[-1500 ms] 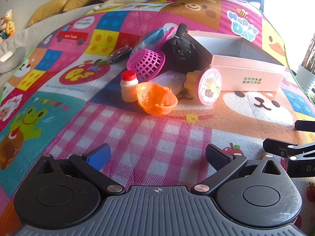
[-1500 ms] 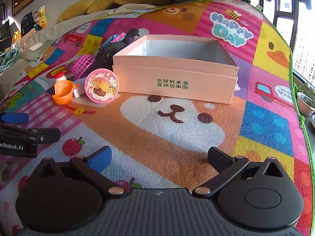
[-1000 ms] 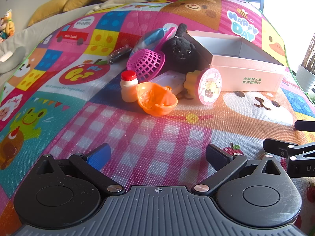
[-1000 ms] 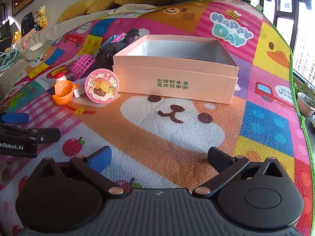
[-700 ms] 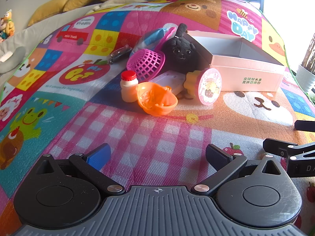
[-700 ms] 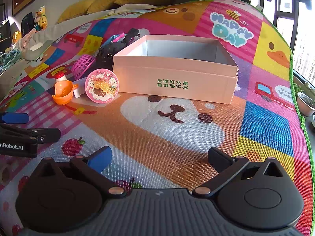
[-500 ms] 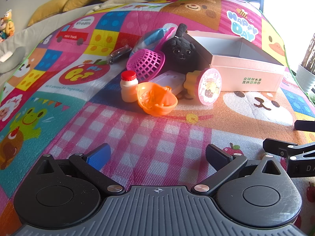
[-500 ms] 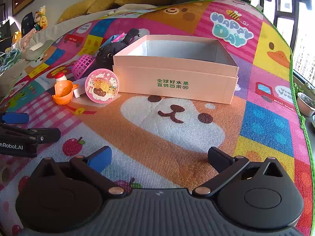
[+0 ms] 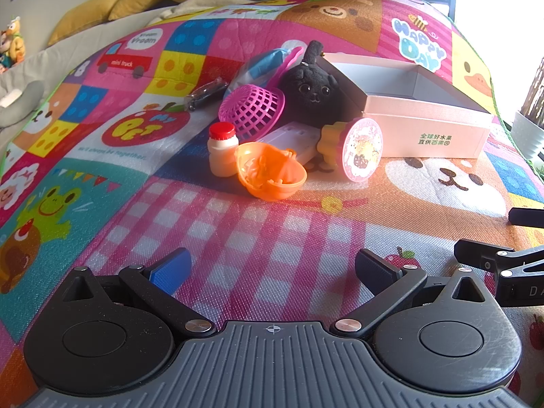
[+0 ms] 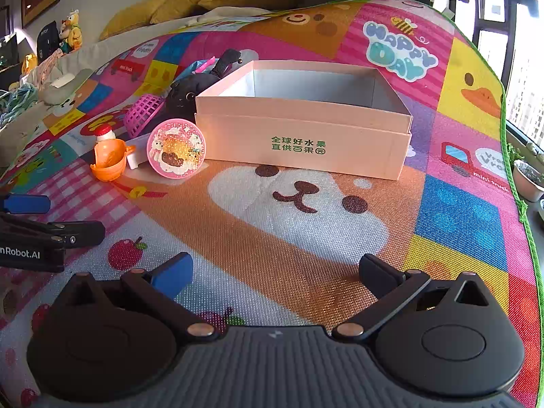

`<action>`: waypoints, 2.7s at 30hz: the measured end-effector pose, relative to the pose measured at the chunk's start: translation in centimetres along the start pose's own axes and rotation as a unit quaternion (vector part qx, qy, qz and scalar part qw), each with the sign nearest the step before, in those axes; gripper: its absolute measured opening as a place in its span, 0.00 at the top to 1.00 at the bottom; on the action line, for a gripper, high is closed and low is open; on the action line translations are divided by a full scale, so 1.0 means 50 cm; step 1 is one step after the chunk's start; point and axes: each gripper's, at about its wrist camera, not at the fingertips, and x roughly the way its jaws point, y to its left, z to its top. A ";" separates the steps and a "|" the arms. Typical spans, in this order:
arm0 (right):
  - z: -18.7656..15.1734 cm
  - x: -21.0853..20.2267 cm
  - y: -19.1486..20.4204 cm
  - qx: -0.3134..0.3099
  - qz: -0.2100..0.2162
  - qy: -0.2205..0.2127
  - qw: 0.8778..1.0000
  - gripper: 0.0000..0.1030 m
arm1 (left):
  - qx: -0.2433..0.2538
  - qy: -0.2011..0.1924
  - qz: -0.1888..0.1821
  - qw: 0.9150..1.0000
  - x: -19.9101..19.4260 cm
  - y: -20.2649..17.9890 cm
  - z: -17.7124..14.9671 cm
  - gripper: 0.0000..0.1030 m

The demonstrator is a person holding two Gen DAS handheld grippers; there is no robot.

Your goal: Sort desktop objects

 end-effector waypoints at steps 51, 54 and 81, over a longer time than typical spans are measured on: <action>0.001 0.000 0.001 0.000 -0.001 0.001 1.000 0.00 | 0.001 0.000 -0.001 1.000 0.000 0.000 0.000 0.00; 0.001 0.000 0.001 0.000 -0.001 0.001 1.000 0.00 | 0.000 0.001 -0.001 1.000 0.000 0.000 0.000 0.00; 0.111 0.005 0.090 -0.116 0.059 -0.065 0.989 0.09 | -0.053 -0.087 0.036 0.994 -0.047 0.121 0.064 0.00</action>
